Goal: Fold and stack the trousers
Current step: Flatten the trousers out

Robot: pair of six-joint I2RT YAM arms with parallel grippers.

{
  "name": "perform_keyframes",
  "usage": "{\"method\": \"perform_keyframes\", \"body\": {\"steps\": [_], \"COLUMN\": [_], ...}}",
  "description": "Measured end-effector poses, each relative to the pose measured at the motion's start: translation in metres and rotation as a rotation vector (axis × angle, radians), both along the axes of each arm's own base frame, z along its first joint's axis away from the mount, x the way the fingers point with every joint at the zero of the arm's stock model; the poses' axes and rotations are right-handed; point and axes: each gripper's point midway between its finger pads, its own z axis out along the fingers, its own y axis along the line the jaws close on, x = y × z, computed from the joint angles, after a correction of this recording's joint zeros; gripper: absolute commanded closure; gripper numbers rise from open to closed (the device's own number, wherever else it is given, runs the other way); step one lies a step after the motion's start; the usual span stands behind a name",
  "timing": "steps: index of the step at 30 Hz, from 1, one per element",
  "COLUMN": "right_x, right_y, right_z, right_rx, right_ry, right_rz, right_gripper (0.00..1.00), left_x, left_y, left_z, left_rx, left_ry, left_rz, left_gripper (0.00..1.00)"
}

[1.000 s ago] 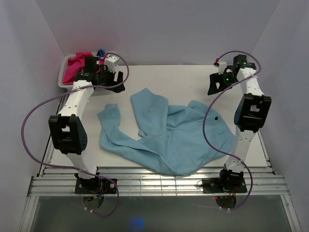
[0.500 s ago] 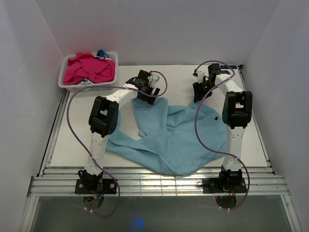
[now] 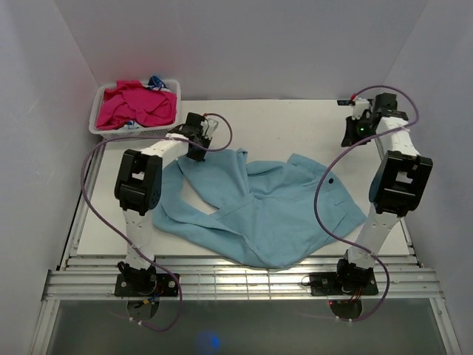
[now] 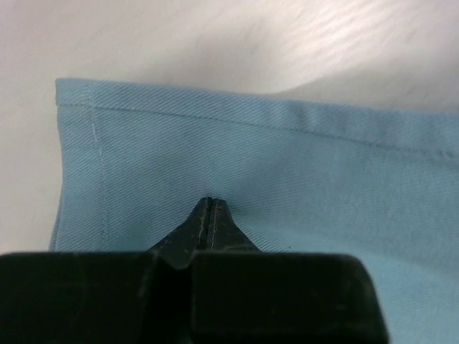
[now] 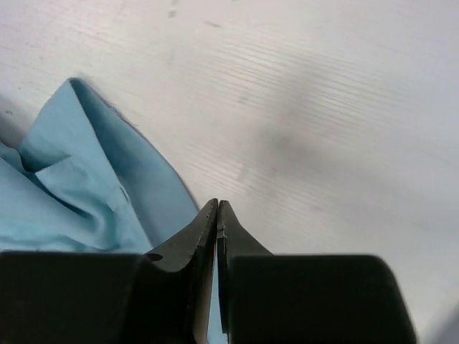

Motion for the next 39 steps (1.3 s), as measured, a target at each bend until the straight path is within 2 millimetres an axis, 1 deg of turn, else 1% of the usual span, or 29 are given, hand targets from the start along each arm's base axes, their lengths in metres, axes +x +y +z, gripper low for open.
{"method": "perform_keyframes", "body": {"steps": [2,3,4,5,6,7,8,10,12,14,16,19,20,22,24,26,27,28,29,33,34,35,37,39], "right_x": [-0.004,-0.008,-0.014,-0.019,-0.021,-0.021,-0.019,-0.006,0.002,0.000,-0.004,-0.010,-0.012,-0.014,-0.013,-0.010,-0.006,-0.001,0.001,0.003,0.001,-0.001,-0.003,0.000], "right_y": [-0.034,-0.049,-0.060,-0.066,-0.068,-0.066,-0.059,-0.040,-0.014,0.017,0.050,0.104,0.116,0.148,0.163,0.169,0.168,0.163,0.157,0.143,0.141,0.140,0.136,0.132], "right_z": [0.030,0.043,0.053,0.060,0.064,0.064,0.063,0.051,0.029,0.006,-0.011,-0.023,-0.025,-0.032,-0.043,-0.058,-0.058,-0.058,-0.059,-0.059,-0.062,-0.057,-0.051,-0.039], "right_rx": [-0.021,-0.032,-0.041,-0.047,-0.044,-0.030,-0.007,0.043,0.092,0.125,0.137,0.117,0.109,0.078,0.050,0.017,0.008,-0.020,-0.037,-0.078,-0.085,-0.087,-0.103,-0.120], "right_ry": [-0.085,-0.123,-0.145,-0.158,-0.158,-0.147,-0.129,-0.091,-0.036,0.033,0.090,0.124,0.126,0.129,0.136,0.155,0.151,0.137,0.134,0.112,0.117,0.112,0.095,0.064], "right_rz": [-0.070,-0.097,-0.116,-0.121,-0.119,-0.102,-0.081,-0.028,0.019,0.071,0.123,0.222,0.247,0.311,0.341,0.351,0.345,0.334,0.321,0.296,0.296,0.292,0.300,0.304], "right_gripper": [0.92,0.92,0.90,0.79,0.68,0.49,0.43,0.36,0.30,0.29,0.28,0.28,0.28,0.31,0.33,0.35,0.35,0.32,0.31,0.23,0.02,0.08,0.10,0.10], "left_x": [-0.016,-0.023,-0.031,-0.039,-0.045,-0.051,-0.058,-0.068,-0.077,-0.084,-0.097,-0.115,-0.119,-0.124,-0.124,-0.123,-0.123,-0.123,-0.123,-0.123,-0.123,-0.123,-0.123,-0.123], "left_y": [0.025,0.039,0.049,0.061,0.071,0.078,0.082,0.081,0.074,0.069,0.067,0.070,0.071,0.071,0.071,0.071,0.071,0.071,0.071,0.071,0.070,0.070,0.070,0.070], "left_z": [0.004,0.011,0.018,0.027,0.039,0.051,0.061,0.075,0.080,0.074,0.059,0.039,0.036,0.032,0.033,0.035,0.036,0.037,0.038,0.040,0.040,0.040,0.040,0.040], "left_rx": [-0.014,-0.025,-0.036,-0.047,-0.057,-0.065,-0.071,-0.085,-0.099,-0.108,-0.109,-0.101,-0.100,-0.100,-0.102,-0.106,-0.107,-0.108,-0.110,-0.114,-0.114,-0.114,-0.117,-0.118], "left_ry": [0.027,0.030,0.026,0.019,0.001,-0.025,-0.045,-0.078,-0.087,-0.069,-0.024,0.042,0.055,0.072,0.071,0.065,0.062,0.059,0.057,0.055,0.054,0.055,0.055,0.056], "left_rz": [0.033,0.052,0.063,0.074,0.083,0.084,0.078,0.051,0.016,-0.003,-0.013,-0.009,-0.008,-0.003,-0.001,0.003,0.005,0.006,0.007,0.010,0.010,0.010,0.010,0.011], "left_gripper": [1.00,1.00,1.00,1.00,1.00,1.00,1.00,1.00,1.00,1.00,1.00,1.00,1.00,1.00,1.00,1.00,1.00,1.00,1.00,1.00,1.00,1.00,1.00,1.00]}}
